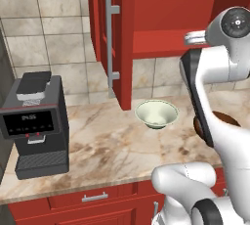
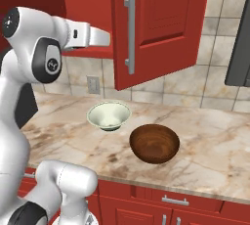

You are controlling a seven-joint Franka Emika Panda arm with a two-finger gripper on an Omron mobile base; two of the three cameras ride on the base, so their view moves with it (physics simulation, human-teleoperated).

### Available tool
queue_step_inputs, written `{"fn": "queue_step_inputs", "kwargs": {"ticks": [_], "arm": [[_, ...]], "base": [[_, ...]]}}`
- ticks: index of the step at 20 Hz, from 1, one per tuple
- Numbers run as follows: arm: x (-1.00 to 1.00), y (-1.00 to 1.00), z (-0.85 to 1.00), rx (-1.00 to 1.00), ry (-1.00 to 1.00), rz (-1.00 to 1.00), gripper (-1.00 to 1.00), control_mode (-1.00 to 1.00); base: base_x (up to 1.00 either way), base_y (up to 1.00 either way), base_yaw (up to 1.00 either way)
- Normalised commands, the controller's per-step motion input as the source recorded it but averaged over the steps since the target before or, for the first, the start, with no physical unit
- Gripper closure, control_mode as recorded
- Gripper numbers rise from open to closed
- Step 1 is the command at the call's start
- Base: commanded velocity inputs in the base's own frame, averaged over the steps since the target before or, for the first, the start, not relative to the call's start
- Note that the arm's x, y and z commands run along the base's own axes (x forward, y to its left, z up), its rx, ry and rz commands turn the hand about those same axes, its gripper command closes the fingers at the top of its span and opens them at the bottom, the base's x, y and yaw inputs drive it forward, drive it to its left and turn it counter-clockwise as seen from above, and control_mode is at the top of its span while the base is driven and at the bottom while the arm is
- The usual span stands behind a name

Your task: Open the cabinet. Pick the bowls from the counter and place them in the cabinet. Then close the cabinet.

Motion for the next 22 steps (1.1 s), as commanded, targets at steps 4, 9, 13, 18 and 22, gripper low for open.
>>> {"fn": "queue_step_inputs", "kwargs": {"ticks": [4,9,13,18,22], "arm": [[0.24,-0.7,-0.06,-0.01,-0.01,0.0,-1.0,-1.0],[0.08,-0.81,-0.13,-0.06,0.0,0.0,-1.0,-1.0],[0.01,-0.93,-0.13,-0.08,-0.02,0.0,-1.0,-1.0],[0.01,-1.0,-0.11,-0.06,0.0,0.0,-1.0,-1.0],[0.01,-1.0,-0.07,-0.04,0.0,0.0,-1.0,-1.0]], "base": [[0.0,0.0,0.0],[0.0,0.0,0.0],[0.0,0.0,0.0],[0.0,0.0,0.0],[0.0,0.0,0.0]]}}
